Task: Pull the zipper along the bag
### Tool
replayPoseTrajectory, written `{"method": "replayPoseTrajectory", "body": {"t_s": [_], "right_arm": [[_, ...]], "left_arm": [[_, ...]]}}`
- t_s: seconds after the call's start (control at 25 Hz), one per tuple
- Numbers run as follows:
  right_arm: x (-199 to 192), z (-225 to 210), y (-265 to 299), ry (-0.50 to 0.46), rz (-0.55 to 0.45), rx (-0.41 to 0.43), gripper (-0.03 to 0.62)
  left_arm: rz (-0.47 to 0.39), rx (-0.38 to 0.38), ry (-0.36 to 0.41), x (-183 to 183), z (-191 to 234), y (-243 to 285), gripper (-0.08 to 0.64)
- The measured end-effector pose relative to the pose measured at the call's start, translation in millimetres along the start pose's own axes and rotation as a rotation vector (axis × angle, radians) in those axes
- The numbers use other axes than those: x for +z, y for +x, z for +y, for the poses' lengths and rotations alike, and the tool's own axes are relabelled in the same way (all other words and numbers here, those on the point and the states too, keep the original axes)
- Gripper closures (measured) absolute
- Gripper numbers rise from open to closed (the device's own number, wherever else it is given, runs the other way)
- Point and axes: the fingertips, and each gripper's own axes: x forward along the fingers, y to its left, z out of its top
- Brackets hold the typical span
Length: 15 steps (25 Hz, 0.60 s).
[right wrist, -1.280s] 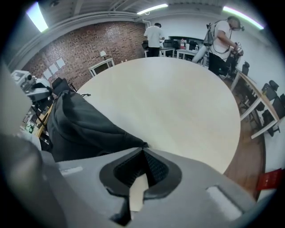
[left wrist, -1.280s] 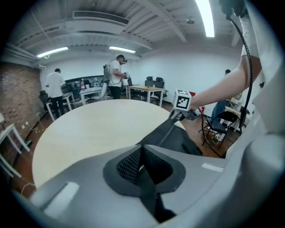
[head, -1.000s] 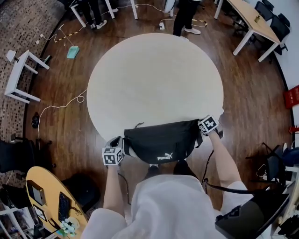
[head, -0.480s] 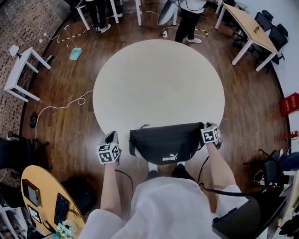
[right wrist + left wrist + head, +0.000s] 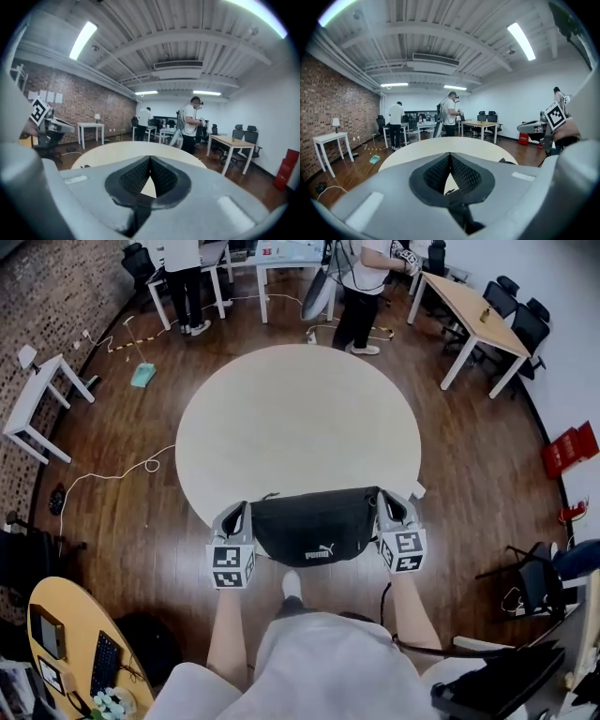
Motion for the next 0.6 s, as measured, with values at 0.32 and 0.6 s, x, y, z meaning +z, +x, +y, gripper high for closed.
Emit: {"method": "replayPoseTrajectory", "body": {"t_s": [0.32,0.6], "right_arm": [[10,37,-177,-0.019,-0.167,0.149,0.604],[-3,42,-295,0.017,-0.157,0.169,0.604]], "left_arm": [[-0.161,-0.102,-0.026,24,-215,-103,0.543],[-0.148,-0.098,0.039,29,-316,-183,0.543]]}}
